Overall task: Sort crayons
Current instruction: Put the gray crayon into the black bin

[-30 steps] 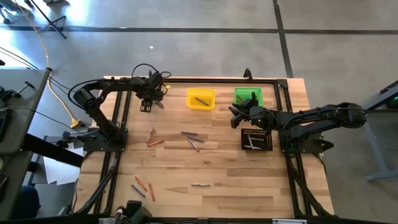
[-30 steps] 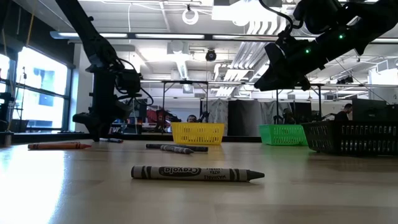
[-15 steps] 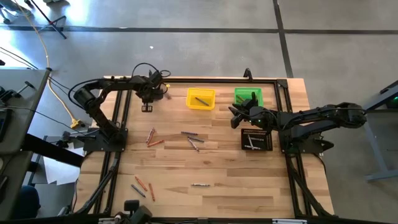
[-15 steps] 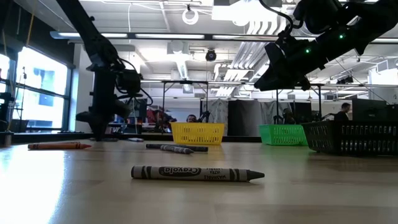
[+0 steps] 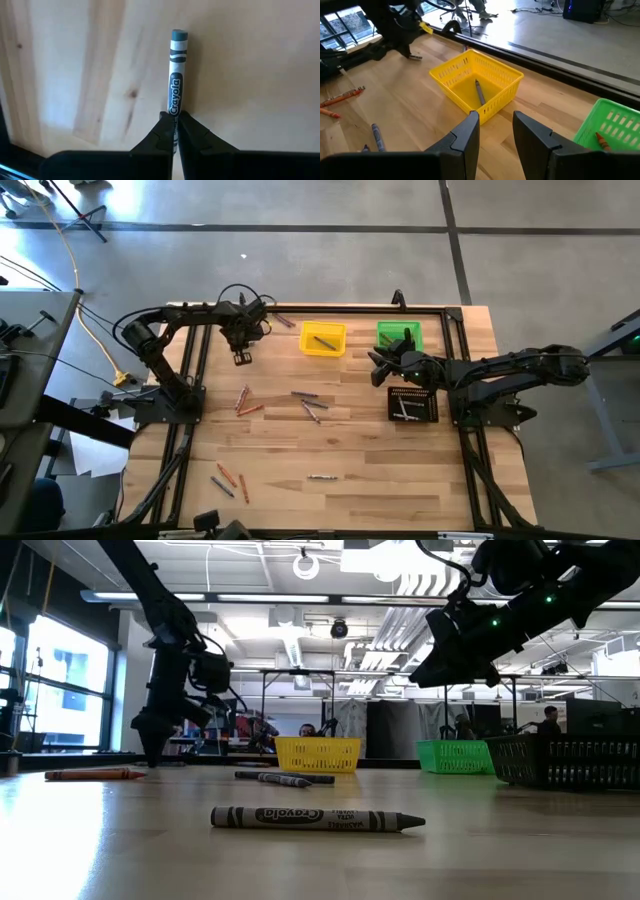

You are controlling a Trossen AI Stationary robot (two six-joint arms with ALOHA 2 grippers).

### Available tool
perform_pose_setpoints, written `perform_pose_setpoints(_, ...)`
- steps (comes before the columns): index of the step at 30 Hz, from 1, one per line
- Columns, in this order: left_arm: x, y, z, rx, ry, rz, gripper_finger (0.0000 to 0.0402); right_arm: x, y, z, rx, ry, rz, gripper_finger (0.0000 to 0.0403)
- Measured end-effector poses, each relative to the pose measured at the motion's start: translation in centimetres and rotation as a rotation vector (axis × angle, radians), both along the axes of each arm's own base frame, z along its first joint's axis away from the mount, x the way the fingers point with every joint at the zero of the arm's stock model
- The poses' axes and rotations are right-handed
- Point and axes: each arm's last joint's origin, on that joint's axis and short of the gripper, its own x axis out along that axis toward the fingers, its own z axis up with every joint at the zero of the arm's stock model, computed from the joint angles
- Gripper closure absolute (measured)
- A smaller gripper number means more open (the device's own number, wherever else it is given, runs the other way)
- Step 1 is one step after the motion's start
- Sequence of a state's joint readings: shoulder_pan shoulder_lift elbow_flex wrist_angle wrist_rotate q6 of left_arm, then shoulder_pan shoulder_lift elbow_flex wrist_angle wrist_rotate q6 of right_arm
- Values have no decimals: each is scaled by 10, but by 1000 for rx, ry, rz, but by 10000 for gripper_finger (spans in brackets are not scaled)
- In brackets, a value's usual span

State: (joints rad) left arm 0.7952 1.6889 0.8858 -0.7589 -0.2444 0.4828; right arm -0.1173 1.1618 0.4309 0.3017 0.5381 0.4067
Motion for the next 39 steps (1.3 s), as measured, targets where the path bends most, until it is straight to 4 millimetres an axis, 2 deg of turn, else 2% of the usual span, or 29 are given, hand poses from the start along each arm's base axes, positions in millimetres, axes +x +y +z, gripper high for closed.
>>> perform_pose_setpoints(5, 15, -14, 12, 38, -52, -72, 401, -1, 0, -2, 19, 10, -8, 290)
perform_pose_setpoints(10, 33, -26, 44, 134, -160, -143, 401, -1, 0, -2, 19, 11, -8, 290)
perform_pose_setpoints(16, 59, -43, 91, 290, -520, -115, 401, -1, 0, -2, 25, 11, -11, 290)
perform_pose_setpoints(23, 79, -67, 131, 388, -875, -168, 401, -2, 0, -4, 68, 1, -33, 290)
perform_pose_setpoints(27, 84, -78, 145, 417, -984, -211, 401, -3, 0, -6, 76, 19, -37, 290)
perform_pose_setpoints(33, 96, -88, 154, 458, -1102, -264, 401, -6, 0, -10, 131, 16, -85, 290)
perform_pose_setpoints(39, 103, -92, 159, 417, -1218, -282, 401, -9, -6, -9, 51, 34, -200, 290)
